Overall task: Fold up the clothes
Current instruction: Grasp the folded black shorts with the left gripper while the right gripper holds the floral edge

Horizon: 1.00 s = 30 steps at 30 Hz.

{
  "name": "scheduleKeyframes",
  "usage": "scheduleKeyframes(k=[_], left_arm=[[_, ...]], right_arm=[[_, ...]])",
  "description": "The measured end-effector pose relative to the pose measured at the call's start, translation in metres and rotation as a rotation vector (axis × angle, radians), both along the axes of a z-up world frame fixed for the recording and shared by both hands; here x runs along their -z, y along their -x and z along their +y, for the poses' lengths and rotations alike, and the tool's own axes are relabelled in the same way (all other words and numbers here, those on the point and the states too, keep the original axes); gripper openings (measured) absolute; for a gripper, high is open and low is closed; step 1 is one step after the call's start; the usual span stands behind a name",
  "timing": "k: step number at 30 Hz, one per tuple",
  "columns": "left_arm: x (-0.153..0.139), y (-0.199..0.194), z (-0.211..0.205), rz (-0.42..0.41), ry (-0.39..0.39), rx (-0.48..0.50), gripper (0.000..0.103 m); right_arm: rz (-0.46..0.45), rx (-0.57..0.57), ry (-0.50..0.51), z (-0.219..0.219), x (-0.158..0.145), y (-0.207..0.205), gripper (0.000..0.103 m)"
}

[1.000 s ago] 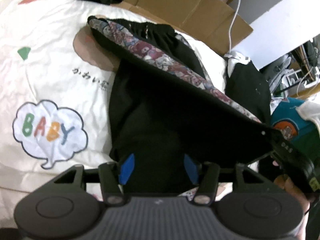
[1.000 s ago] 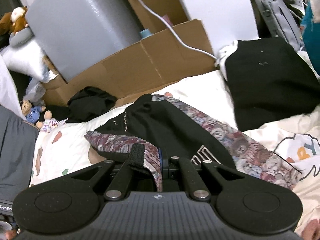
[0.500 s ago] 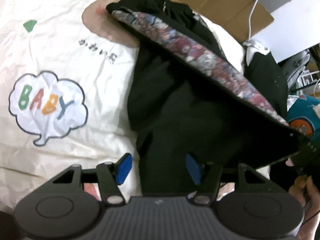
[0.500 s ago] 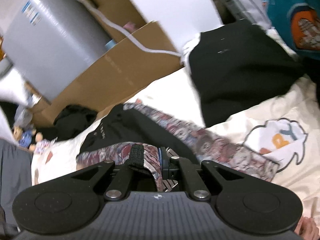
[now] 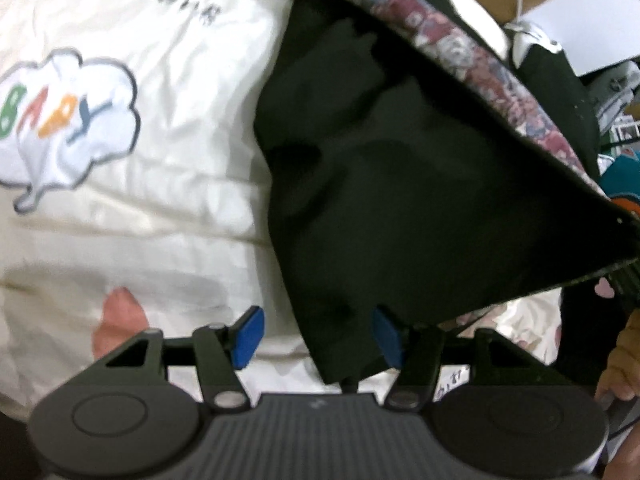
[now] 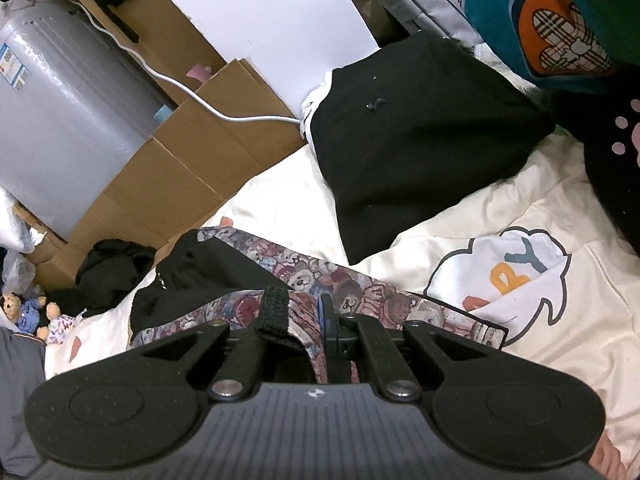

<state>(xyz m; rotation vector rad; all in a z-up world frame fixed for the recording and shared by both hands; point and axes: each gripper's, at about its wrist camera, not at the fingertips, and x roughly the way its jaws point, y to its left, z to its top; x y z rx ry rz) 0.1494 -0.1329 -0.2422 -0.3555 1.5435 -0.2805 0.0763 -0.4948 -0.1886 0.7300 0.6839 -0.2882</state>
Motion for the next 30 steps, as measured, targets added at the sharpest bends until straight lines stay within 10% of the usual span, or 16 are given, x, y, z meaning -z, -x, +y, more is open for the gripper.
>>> scheduleKeyframes(k=[2, 6, 30], left_arm=[[0.007, 0.001, 0.0, 0.016, 0.019, -0.011, 0.054], [0.009, 0.003, -0.001, 0.02, 0.011, 0.018, 0.007], [0.0, 0.013, -0.019, 0.009, 0.09, 0.081, 0.003]], right_arm=[[0.004, 0.003, -0.007, -0.001, 0.002, -0.001, 0.003], [0.007, 0.007, -0.016, -0.003, 0.003, -0.002, 0.003], [0.093, 0.071, 0.024, -0.021, 0.012, 0.009, 0.003]])
